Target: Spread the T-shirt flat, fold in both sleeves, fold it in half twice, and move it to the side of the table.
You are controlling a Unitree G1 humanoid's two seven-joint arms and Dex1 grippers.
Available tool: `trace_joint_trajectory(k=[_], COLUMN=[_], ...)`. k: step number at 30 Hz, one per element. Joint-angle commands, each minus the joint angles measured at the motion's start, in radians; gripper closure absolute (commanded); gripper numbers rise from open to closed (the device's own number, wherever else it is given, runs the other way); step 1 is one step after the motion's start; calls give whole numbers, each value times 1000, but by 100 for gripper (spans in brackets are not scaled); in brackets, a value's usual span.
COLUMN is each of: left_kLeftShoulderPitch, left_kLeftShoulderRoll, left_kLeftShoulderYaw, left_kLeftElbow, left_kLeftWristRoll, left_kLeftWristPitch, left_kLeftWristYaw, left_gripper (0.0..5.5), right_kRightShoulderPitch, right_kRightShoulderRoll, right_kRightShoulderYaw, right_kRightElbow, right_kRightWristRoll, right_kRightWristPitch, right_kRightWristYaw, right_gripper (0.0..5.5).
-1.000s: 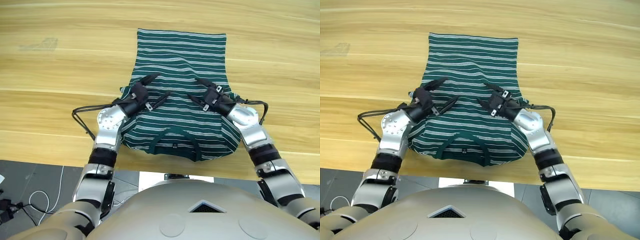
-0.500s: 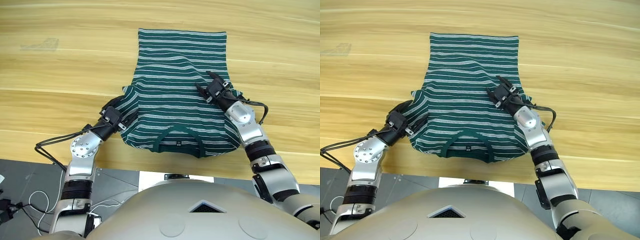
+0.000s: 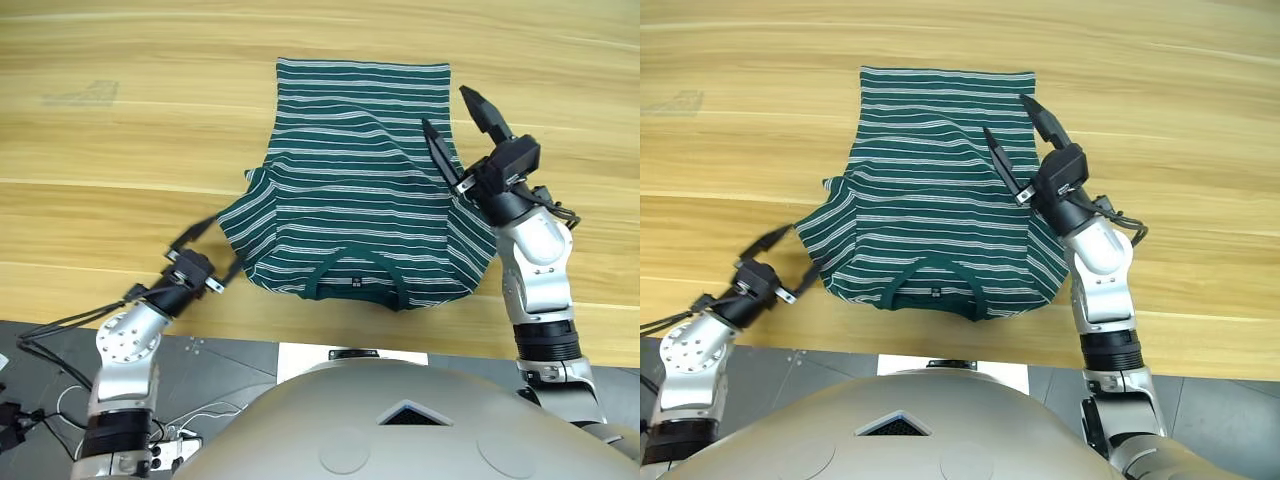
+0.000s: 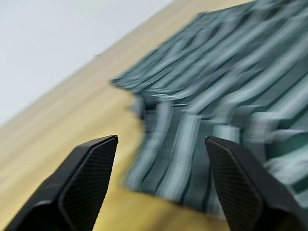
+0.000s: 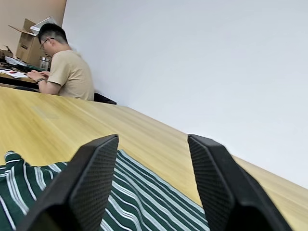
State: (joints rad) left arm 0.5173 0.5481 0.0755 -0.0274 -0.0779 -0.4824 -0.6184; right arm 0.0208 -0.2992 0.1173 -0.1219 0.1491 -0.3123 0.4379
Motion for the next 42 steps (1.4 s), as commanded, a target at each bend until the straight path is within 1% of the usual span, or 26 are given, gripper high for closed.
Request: trace_joint_trajectory(k=[1,3,4,5,9,13,15,19,22,23,25,28,31,33,36,39,42], left_kLeftShoulderPitch=[-20,-62,-67,-62,-60,-54,-29,6,38,21,-42,-185,-303,-349,-391,-376,-341], left_kLeftShoulderRoll=[46,169,215,239,235,233,227,178,180,182,170,107,36,1,-27,-42,-47], left_kLeftShoulderYaw=[17,26,37,54,102,143,140,116,112,118,121,124,114,117,141,182,189], left_kLeftElbow=[10,132,166,173,110,103,56,-60,-28,5,73,159,212,219,201,97,21], left_kLeftWristRoll=[33,311,403,443,430,457,436,321,353,363,373,315,264,239,222,161,147], left_kLeftWristPitch=[-7,-16,-17,-15,-36,-50,-78,-89,-70,-59,-46,-38,-24,-6,39,117,168], left_kLeftWristYaw=[-7,114,157,184,252,331,328,293,284,294,331,397,437,458,494,492,472], left_gripper=[213,213,213,213,213,213,213,213,213,213,213,213,213,213,213,213,213], right_kRightShoulderPitch=[-11,0,-3,-8,-17,-26,-30,-38,-33,-13,74,201,255,245,229,234,251], right_kRightShoulderRoll=[-5,-32,-43,-51,-62,-59,-55,-45,-57,-66,-55,-15,16,15,1,-41,-94], right_kRightShoulderYaw=[-63,-131,-166,-196,-274,-287,-280,-253,-223,-185,-64,84,154,163,131,62,13], right_kRightElbow=[-73,-71,-64,-46,37,110,143,205,223,215,163,115,131,185,240,201,135], right_kRightWristRoll=[42,32,30,33,29,6,-13,-59,-115,-158,-211,-255,-288,-320,-329,-296,-280], right_kRightWristPitch=[64,65,68,65,45,22,8,-25,-34,-29,0,37,86,114,163,233,277], right_kRightWristYaw=[-21,-44,-57,-65,-92,-95,-102,-110,-111,-99,-40,-10,-23,-44,-79,-79,-50], right_gripper=[284,284,284,284,284,284,284,284,284,284,284,284,284,284,284,284,284])
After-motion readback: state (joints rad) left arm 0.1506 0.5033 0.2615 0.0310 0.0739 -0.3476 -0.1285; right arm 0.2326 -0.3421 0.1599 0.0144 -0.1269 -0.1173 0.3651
